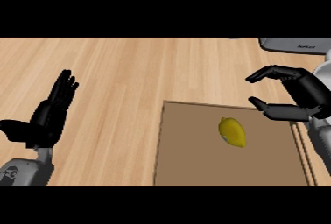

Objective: Pick the lemon from the tray and place it in the pot

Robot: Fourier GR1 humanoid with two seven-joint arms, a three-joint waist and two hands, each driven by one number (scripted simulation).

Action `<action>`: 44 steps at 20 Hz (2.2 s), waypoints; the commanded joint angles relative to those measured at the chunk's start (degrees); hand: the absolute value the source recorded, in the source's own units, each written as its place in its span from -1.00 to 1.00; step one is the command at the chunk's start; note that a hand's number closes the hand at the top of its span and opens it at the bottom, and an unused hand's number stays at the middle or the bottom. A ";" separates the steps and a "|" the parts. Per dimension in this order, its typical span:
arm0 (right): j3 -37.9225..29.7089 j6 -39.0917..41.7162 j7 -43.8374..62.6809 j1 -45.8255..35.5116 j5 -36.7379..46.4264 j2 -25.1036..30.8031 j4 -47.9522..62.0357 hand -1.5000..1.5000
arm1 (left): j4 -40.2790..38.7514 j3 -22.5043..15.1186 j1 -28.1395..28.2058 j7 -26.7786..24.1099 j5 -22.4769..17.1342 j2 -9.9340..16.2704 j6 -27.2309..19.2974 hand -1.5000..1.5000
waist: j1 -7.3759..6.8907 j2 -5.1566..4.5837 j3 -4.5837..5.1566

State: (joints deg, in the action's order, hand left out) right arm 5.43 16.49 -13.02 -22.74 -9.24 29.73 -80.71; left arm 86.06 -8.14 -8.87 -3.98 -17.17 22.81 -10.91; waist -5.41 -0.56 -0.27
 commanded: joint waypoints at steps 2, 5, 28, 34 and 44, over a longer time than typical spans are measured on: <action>-0.91 5.94 -20.41 -3.99 0.62 -2.41 9.90 -1.00 | 1.69 0.42 -3.65 6.49 -0.20 -1.45 -4.22 0.00 | 0.84 -0.90 -0.28; -1.13 10.74 -29.33 -8.86 1.65 -2.01 16.95 -1.00 | 0.89 1.00 -4.83 7.56 0.18 -1.30 -4.99 0.00 | 1.07 -0.94 -0.10; 26.54 19.22 -21.65 -20.10 31.17 8.78 9.23 -1.00 | 2.84 3.27 -3.41 10.82 3.21 -2.58 -7.39 0.00 | 5.07 0.51 0.30; 25.17 20.60 -16.17 -19.43 33.21 2.42 7.81 -1.00 | 3.81 6.77 -3.60 12.48 2.39 -1.26 -4.32 0.00 | 4.90 0.50 0.29; 23.24 16.36 -19.15 -13.35 45.08 2.39 8.89 -1.00 | 9.36 10.15 0.92 15.15 2.97 -0.74 -0.92 0.00 | 4.91 0.55 0.27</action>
State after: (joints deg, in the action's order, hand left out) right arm 30.11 31.86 -29.65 -35.61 32.20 32.93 -74.08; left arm 93.73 -0.62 -10.47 11.35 -13.22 20.84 -14.54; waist -0.31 -0.01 -0.01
